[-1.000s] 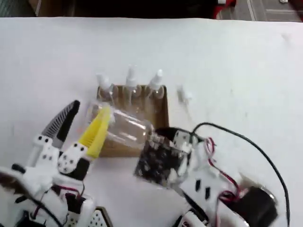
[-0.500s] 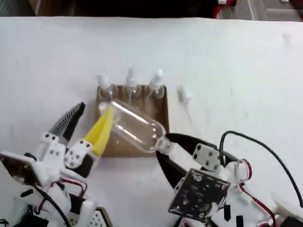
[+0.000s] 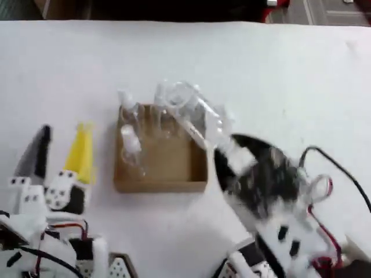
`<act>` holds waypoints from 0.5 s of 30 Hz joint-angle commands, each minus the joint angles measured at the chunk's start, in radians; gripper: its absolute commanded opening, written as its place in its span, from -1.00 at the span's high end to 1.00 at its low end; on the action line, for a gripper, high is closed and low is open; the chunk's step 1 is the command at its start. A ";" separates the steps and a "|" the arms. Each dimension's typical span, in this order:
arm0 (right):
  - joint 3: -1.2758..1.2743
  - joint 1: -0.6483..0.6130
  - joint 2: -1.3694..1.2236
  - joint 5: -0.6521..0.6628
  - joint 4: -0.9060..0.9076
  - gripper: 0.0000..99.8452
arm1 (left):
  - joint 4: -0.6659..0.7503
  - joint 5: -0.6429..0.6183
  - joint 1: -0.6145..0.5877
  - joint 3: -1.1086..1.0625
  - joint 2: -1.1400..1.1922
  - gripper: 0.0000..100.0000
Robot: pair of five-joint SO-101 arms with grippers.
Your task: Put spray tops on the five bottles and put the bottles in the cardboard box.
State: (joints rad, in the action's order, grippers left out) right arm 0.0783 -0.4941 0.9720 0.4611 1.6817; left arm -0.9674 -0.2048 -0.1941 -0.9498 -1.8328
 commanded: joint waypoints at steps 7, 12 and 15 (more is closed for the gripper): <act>0.068 0.021 -0.366 0.157 0.048 0.97 | 0.103 -0.130 -0.375 -0.342 0.019 0.57; -0.097 0.019 -0.427 0.388 0.048 0.97 | 0.210 -0.169 -0.383 -0.505 0.019 0.57; -0.209 0.016 -0.410 0.552 0.048 0.97 | 0.249 -0.170 -0.381 -0.542 0.019 0.57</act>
State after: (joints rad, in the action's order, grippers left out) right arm -0.0338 -0.4833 0.5455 0.8078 1.7031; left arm -0.7940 -0.3567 -0.5623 -1.4622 -1.8144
